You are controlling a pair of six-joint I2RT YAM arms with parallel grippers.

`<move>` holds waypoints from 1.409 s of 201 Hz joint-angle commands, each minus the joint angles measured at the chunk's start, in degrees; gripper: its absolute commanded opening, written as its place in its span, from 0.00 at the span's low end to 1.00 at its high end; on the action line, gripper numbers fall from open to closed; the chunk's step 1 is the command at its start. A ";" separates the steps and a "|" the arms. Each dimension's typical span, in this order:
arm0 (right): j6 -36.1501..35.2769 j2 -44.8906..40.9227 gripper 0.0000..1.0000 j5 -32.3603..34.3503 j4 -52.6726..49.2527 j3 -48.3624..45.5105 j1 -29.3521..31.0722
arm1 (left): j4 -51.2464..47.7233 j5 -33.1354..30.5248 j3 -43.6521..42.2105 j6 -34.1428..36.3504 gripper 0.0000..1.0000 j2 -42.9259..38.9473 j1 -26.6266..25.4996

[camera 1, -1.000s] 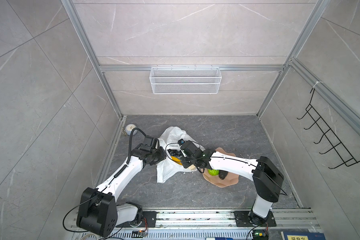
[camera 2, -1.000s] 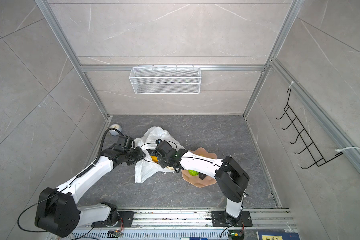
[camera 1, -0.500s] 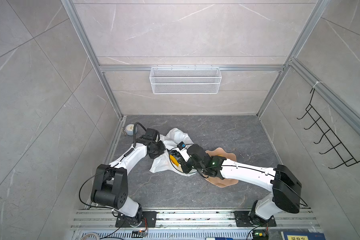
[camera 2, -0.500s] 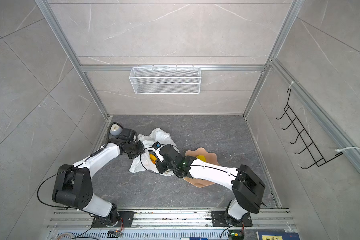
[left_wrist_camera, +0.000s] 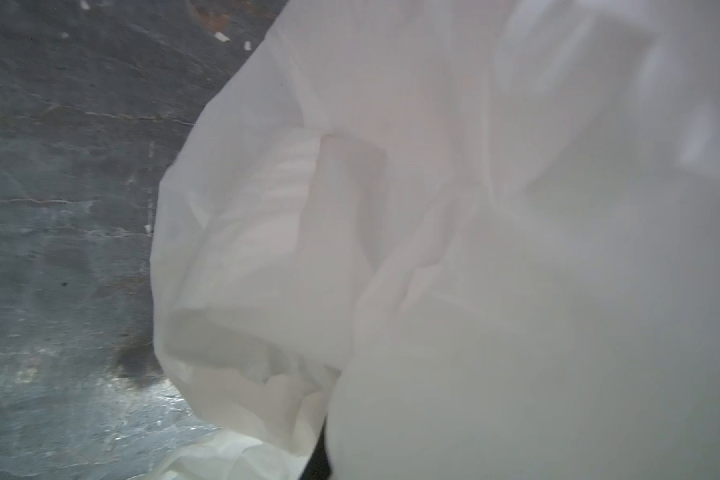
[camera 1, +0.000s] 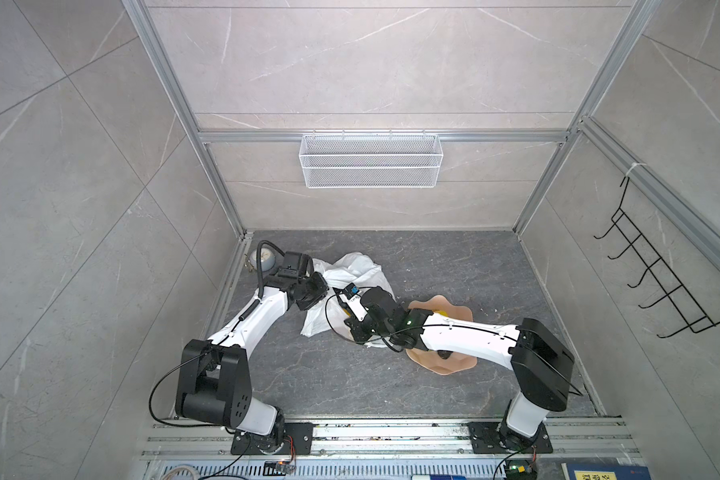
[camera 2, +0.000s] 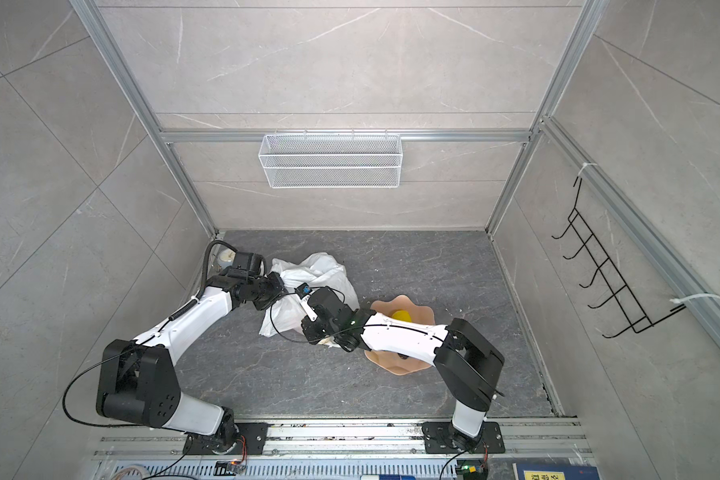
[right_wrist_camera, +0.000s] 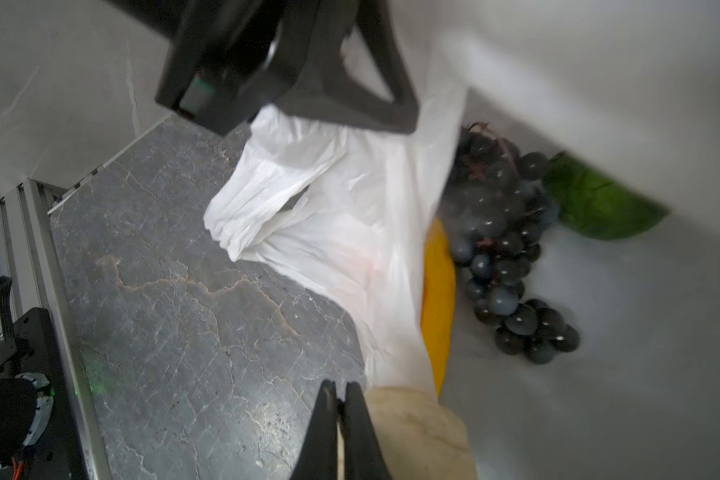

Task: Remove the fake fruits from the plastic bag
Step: 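Carry the pear with the right gripper over the pink bowl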

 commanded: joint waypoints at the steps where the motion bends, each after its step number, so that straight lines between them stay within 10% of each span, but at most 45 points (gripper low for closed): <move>1: 0.47 0.84 0.00 -1.20 2.55 3.30 0.67 | 2.89 2.80 3.58 -2.10 0.01 -1.19 -0.75; 120: 0.37 -17.91 0.00 -4.97 8.61 -11.14 0.60 | -3.28 -10.69 4.31 0.18 0.00 7.46 13.12; 193: 3.32 -9.63 0.00 -2.27 8.39 -7.98 -4.55 | 3.00 2.36 -2.03 3.75 0.03 -2.17 11.12; 283: 6.27 -21.32 0.00 -0.01 4.64 -14.14 -8.33 | -3.79 -10.37 -8.14 -0.70 0.01 -10.79 13.54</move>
